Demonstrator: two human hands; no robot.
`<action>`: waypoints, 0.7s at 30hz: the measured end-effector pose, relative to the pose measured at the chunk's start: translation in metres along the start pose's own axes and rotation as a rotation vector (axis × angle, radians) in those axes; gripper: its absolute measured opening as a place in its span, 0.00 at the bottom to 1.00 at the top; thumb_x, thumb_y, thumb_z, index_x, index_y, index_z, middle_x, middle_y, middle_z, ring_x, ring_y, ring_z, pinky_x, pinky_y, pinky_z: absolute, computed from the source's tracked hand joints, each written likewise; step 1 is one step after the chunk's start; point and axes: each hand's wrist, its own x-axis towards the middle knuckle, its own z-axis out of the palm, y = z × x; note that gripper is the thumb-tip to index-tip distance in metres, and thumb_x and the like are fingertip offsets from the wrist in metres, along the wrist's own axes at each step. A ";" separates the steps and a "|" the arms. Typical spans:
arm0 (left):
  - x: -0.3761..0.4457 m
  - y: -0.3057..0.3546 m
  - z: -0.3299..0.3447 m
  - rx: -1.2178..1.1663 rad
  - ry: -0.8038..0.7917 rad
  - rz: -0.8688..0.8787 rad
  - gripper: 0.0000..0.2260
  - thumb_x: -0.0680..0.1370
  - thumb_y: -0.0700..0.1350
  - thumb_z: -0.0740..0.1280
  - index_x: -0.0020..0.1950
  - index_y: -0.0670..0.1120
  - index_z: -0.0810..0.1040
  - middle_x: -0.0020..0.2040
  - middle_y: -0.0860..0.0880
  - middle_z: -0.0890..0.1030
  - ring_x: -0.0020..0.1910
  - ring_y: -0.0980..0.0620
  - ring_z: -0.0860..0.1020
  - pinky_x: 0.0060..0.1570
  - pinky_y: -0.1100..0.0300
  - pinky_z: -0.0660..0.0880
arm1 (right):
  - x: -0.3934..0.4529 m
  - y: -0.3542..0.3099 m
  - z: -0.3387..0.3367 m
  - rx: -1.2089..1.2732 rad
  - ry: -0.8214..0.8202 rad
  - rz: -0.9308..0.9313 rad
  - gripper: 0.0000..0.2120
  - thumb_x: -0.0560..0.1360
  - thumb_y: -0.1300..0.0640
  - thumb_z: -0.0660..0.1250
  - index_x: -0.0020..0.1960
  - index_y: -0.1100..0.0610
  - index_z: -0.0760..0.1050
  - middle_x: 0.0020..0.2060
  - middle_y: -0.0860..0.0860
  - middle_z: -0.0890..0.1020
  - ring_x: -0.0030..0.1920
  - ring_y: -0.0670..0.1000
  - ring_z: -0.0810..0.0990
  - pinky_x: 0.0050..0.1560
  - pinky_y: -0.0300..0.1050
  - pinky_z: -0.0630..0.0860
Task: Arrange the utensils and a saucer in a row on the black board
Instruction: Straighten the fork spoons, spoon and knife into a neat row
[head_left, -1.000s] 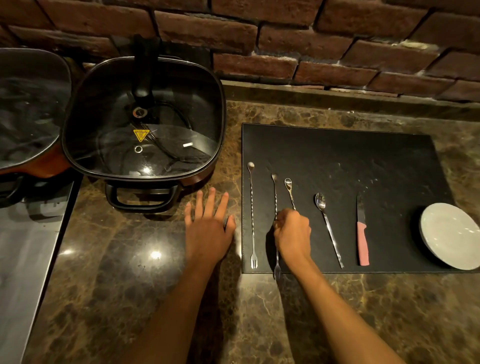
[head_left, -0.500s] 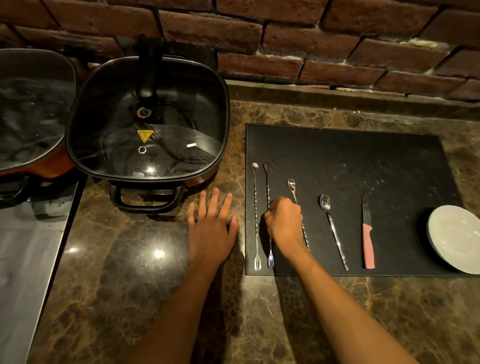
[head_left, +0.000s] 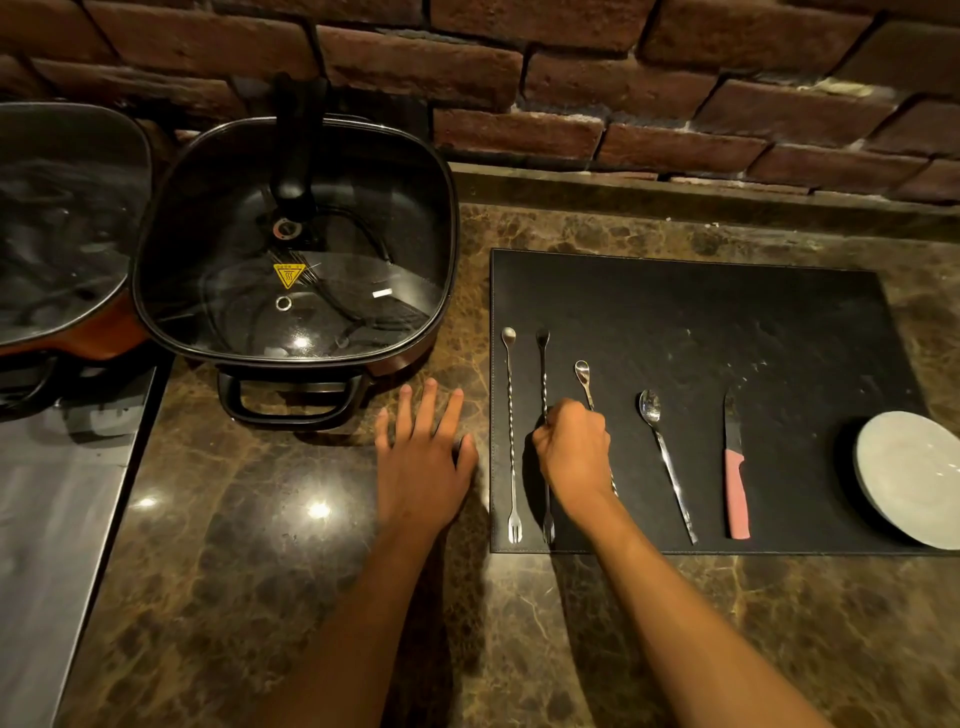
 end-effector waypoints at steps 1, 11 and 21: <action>0.000 0.000 0.000 -0.004 0.001 -0.002 0.26 0.82 0.59 0.53 0.80 0.56 0.61 0.81 0.46 0.63 0.81 0.42 0.58 0.76 0.39 0.55 | 0.000 0.001 0.000 -0.017 0.005 -0.019 0.08 0.72 0.64 0.62 0.35 0.60 0.67 0.37 0.64 0.78 0.41 0.70 0.76 0.35 0.48 0.66; 0.001 -0.001 0.003 -0.009 0.014 0.000 0.27 0.82 0.59 0.54 0.80 0.56 0.61 0.81 0.46 0.63 0.81 0.42 0.58 0.76 0.39 0.54 | -0.003 0.002 -0.003 -0.057 0.001 -0.076 0.04 0.74 0.63 0.62 0.43 0.64 0.74 0.42 0.64 0.80 0.46 0.69 0.78 0.38 0.48 0.68; 0.001 -0.001 0.003 -0.009 0.007 -0.004 0.26 0.82 0.59 0.54 0.80 0.56 0.61 0.81 0.46 0.64 0.81 0.42 0.58 0.76 0.38 0.56 | -0.007 -0.003 -0.008 -0.042 -0.002 -0.096 0.05 0.75 0.63 0.63 0.47 0.64 0.75 0.44 0.62 0.81 0.46 0.65 0.80 0.39 0.51 0.74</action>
